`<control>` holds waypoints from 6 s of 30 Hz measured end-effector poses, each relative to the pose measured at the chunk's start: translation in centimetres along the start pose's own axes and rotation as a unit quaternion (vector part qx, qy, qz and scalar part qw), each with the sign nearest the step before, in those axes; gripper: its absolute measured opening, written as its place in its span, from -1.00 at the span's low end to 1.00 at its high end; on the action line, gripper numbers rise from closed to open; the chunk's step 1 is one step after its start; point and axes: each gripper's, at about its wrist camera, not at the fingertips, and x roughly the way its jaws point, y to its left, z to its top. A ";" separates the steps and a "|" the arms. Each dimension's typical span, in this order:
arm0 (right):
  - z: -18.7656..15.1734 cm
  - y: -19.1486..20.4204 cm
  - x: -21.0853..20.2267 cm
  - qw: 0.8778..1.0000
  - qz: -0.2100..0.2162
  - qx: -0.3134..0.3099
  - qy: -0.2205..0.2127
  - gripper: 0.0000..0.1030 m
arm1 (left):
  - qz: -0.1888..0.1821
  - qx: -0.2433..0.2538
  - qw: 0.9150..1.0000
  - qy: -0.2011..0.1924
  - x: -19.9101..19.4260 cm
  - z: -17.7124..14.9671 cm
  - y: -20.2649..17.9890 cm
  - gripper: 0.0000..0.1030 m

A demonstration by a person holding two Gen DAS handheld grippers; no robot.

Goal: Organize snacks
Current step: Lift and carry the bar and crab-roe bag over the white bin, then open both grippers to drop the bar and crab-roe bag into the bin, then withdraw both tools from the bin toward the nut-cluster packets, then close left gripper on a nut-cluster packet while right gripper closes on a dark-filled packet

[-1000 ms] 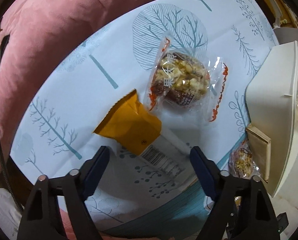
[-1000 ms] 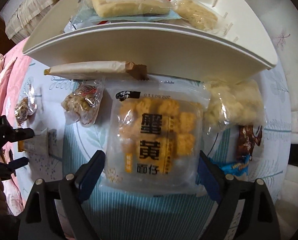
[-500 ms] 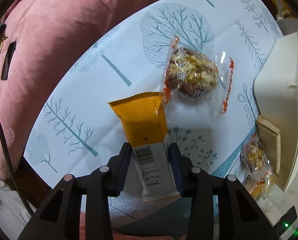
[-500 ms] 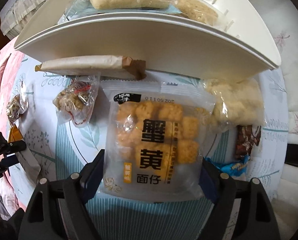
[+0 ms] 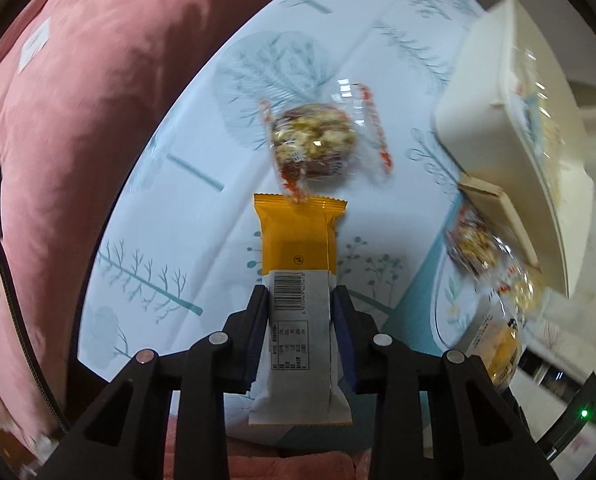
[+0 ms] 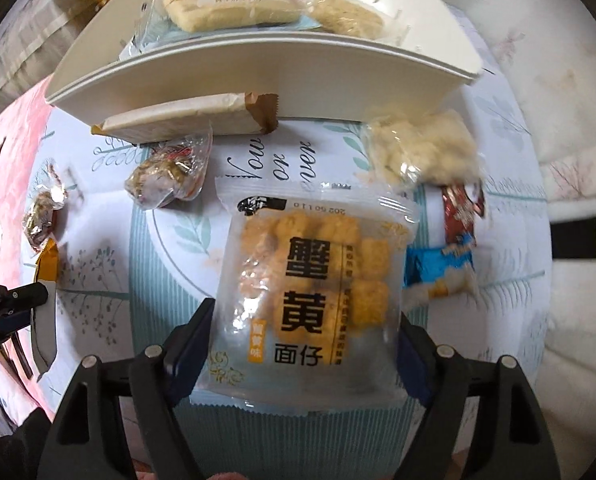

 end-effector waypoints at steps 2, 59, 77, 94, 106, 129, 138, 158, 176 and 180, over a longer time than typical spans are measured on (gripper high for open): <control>-0.8 0.1 -0.8 1.000 0.001 0.010 -0.011 0.56 | -0.010 0.033 0.999 -0.007 -1.3 -0.2 -0.2 -0.40; 12.3 -11.8 -4.6 0.961 0.148 0.010 -0.235 0.65 | -0.098 0.294 0.944 -0.112 -3.6 2.6 -25.4 -0.02; 9.7 -12.7 -7.4 0.959 0.122 0.065 -0.249 0.65 | -0.104 0.305 0.937 -0.134 -7.6 1.1 -20.5 0.00; 0.8 -4.9 -14.0 0.941 0.071 0.135 -0.303 0.65 | -0.127 0.383 0.903 -0.144 -14.7 -0.8 -9.6 0.10; -3.7 1.9 -14.9 0.928 0.066 0.163 -0.329 0.65 | -0.127 0.426 0.890 -0.099 -14.5 -0.5 -3.9 0.13; -2.5 5.3 -4.6 0.959 0.020 0.108 -0.263 0.65 | 0.063 0.386 0.920 -0.009 -2.0 4.3 -3.6 0.42; -0.9 5.9 0.3 0.967 0.009 0.060 -0.249 0.65 | 0.137 0.381 0.914 0.005 2.2 5.2 -3.7 0.42; 0.5 5.8 2.7 0.972 0.060 0.041 -0.223 0.10 | 0.139 0.353 0.925 0.032 4.7 6.3 -4.3 -0.03; -1.4 7.7 -1.0 0.971 0.085 0.085 -0.206 0.05 | 0.087 0.380 0.920 -0.034 -3.7 2.7 -0.8 -0.04; -3.0 8.4 -3.0 0.967 0.101 0.102 -0.212 0.00 | 0.062 0.388 0.918 -0.049 -5.9 1.1 0.3 -0.04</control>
